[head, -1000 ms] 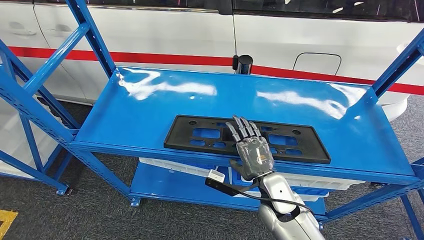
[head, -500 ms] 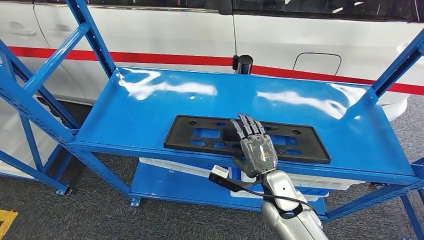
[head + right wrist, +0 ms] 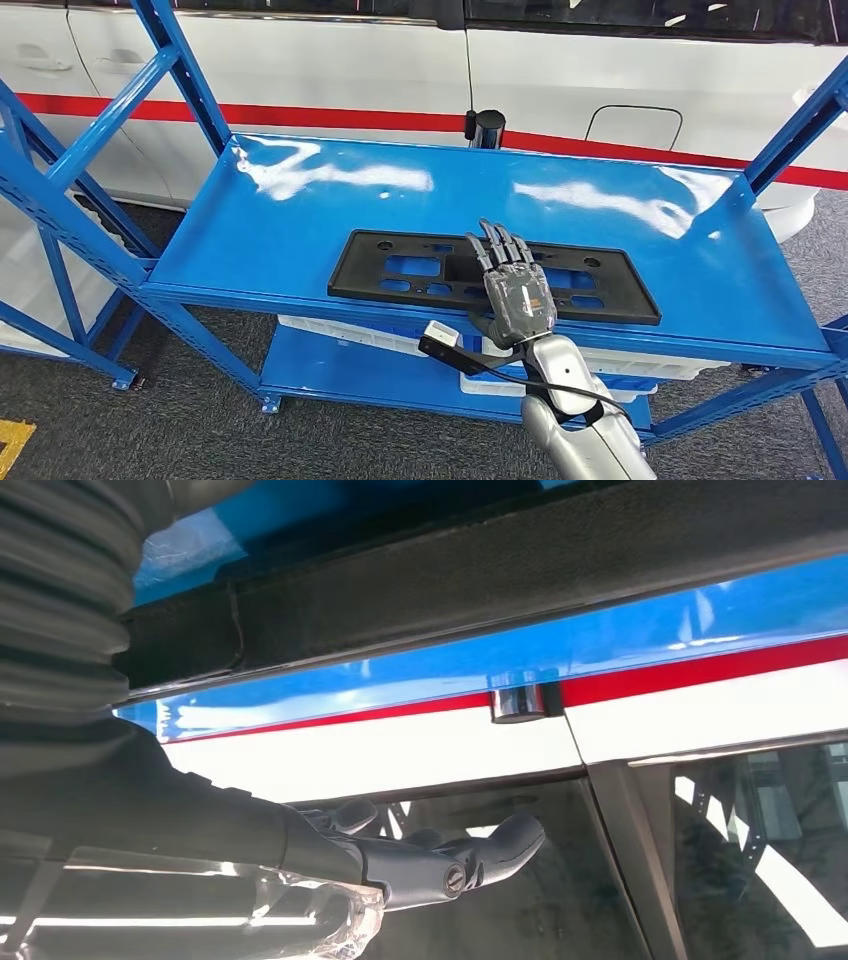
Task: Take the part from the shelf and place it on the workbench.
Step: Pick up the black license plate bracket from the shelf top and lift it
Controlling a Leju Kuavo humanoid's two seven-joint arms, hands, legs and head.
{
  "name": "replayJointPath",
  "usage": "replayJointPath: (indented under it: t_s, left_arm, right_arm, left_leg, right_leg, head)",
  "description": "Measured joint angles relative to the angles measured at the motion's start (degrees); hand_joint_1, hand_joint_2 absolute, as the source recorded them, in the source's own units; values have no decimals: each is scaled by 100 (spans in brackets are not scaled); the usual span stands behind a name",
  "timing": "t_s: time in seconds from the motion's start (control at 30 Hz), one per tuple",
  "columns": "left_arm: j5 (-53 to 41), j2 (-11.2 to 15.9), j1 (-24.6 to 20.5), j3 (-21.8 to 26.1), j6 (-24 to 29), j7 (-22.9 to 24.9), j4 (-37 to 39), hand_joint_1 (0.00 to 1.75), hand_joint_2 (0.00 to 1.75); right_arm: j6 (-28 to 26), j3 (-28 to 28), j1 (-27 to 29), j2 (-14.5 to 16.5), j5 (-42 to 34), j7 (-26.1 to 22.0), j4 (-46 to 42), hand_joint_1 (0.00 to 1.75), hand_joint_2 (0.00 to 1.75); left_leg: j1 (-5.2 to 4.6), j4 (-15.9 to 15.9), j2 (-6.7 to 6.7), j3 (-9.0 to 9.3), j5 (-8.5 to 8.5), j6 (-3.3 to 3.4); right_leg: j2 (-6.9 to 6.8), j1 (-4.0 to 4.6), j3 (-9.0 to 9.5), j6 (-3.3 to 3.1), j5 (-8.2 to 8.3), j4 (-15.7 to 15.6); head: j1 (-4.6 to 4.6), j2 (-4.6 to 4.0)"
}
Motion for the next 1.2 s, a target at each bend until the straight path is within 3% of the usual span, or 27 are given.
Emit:
replayJointPath:
  t_s: [0.13, 0.27, 0.53, 1.0, 1.2]
  left_arm:
    - [-5, 0, 0, 0, -1, 0, 0, 0, 175]
    - [-29, 0, -1, -1, -7, 1, 0, 0, 175]
    - [-213, 19, -8, -88, -87, 26, 0, 0, 175]
    - [-431, 66, -27, -261, -231, 40, -2, 0, 175]
    - [-452, 72, -25, -299, -134, 16, -2, 0, 175]
  right_arm:
    - [-2, -15, -79, 35, 4, 9, 103, 0, 175]
    - [-17, -60, -227, 93, -25, 14, 319, 175, 175]
    - [57, -262, -360, 155, -50, 40, 714, 175, 175]
    - [115, -652, -5, 138, 199, 53, 473, 175, 175]
    - [-272, -701, 244, 118, 386, -34, 216, 175, 175]
  left_leg:
    - [0, 0, 0, 0, 0, 0]
    - [0, 0, 0, 0, 1, 0]
    - [0, 0, -5, 0, 1, 0]
    - [-1, 0, -6, 2, 1, 0]
    - [-1, 0, -7, 1, 1, 0]
  right_leg:
    - [0, 0, 0, 0, 0, 0]
    - [0, 0, 0, 0, 1, 0]
    - [-1, -1, 0, 0, 0, 0]
    - [-1, -1, 1, 0, 0, 0]
    - [-1, -1, 0, 0, 0, 0]
  head:
    - [1, 0]
    - [1, 0]
    - [0, 0]
    - [-1, 0]
    - [1, 0]
